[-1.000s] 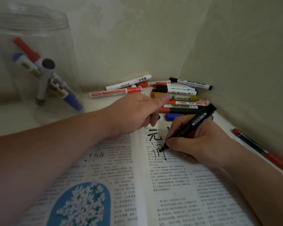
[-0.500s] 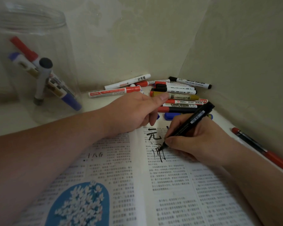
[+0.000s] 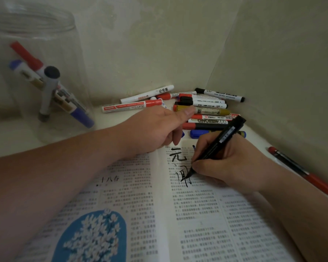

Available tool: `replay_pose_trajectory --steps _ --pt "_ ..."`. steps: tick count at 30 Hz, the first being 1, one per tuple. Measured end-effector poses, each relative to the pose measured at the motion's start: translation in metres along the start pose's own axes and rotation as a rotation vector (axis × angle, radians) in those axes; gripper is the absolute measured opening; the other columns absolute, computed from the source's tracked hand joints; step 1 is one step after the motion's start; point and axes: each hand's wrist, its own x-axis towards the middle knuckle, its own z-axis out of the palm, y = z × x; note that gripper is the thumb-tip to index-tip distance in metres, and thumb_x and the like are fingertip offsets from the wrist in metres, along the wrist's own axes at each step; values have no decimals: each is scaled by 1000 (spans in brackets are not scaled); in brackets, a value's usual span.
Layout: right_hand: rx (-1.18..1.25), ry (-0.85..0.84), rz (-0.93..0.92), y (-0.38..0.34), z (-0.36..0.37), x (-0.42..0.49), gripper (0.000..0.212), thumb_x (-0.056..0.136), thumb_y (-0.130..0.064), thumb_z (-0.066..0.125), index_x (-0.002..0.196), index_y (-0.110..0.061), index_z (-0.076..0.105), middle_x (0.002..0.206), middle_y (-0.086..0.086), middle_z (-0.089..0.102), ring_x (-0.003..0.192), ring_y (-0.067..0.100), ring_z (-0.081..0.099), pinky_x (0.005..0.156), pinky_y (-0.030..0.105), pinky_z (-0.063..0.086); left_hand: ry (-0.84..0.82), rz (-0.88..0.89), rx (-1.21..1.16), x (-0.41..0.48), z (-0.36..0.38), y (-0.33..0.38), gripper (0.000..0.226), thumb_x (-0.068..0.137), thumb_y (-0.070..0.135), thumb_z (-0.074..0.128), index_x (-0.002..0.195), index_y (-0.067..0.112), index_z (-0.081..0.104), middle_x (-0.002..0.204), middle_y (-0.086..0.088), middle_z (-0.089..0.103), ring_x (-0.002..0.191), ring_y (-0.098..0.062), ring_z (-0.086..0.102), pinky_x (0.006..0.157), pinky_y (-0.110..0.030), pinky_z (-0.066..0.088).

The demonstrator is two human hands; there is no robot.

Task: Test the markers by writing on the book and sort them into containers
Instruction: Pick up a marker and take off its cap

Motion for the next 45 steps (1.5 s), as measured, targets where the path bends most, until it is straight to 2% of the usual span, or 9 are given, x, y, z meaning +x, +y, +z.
replay_pose_trajectory --steps 6,8,12,18,23,31,33,38,45 --pt "19 -4 -4 3 -1 1 17 81 -2 74 68 -12 68 48 0 53 40 14 44 42 21 36 120 165 -83 -1 0 -8 33 109 23 31 99 6 58 60 -14 45 45 -9 36 44 -15 32" --pt "126 37 -24 6 -3 1 8 73 -10 74 68 -13 69 48 5 51 39 14 40 41 20 33 128 179 -126 2 0 -10 20 98 10 35 102 15 54 66 -2 53 50 -6 43 47 -14 33" --pt "503 192 -163 11 -17 5 12 62 -13 70 71 -9 65 49 8 40 40 15 31 41 19 28 71 232 -149 4 6 -13 59 69 -3 42 118 31 44 81 1 63 70 -29 52 61 -41 45" --pt "594 425 -272 7 -26 4 10 74 -2 63 74 -11 68 51 7 40 44 16 31 43 23 24 -31 293 -124 -2 15 -10 92 89 -13 59 144 54 26 105 -1 65 107 -24 68 99 -37 50" --pt "502 412 -279 7 -20 2 7 75 -15 73 73 -22 73 53 5 49 46 18 36 44 23 29 -37 260 -161 -8 17 -2 100 83 -6 74 145 56 28 101 -4 73 101 -27 72 99 -50 52" --pt "361 352 -284 2 -10 0 20 89 13 58 78 -3 63 52 -8 64 46 0 59 49 8 43 -17 260 -80 -8 18 -2 92 78 4 82 133 63 38 97 5 76 103 -12 71 103 -33 47" --pt "273 339 -270 3 -8 1 24 88 9 65 76 -11 69 65 -9 72 60 1 67 61 13 50 -16 250 -48 -9 18 0 88 79 4 82 133 57 39 98 13 76 105 0 68 101 -19 44" --pt "68 335 -270 7 1 6 9 81 -20 73 90 -24 73 92 8 75 94 35 71 84 57 57 -4 253 -8 -9 19 1 80 76 2 83 136 42 47 86 23 74 96 14 62 86 -3 40" --pt "-3 494 -393 6 6 10 38 84 -21 75 113 -35 55 76 10 64 71 33 66 67 52 55 -28 242 -149 -5 18 -5 95 72 -7 83 139 45 41 90 -1 76 82 -13 72 78 -27 55"
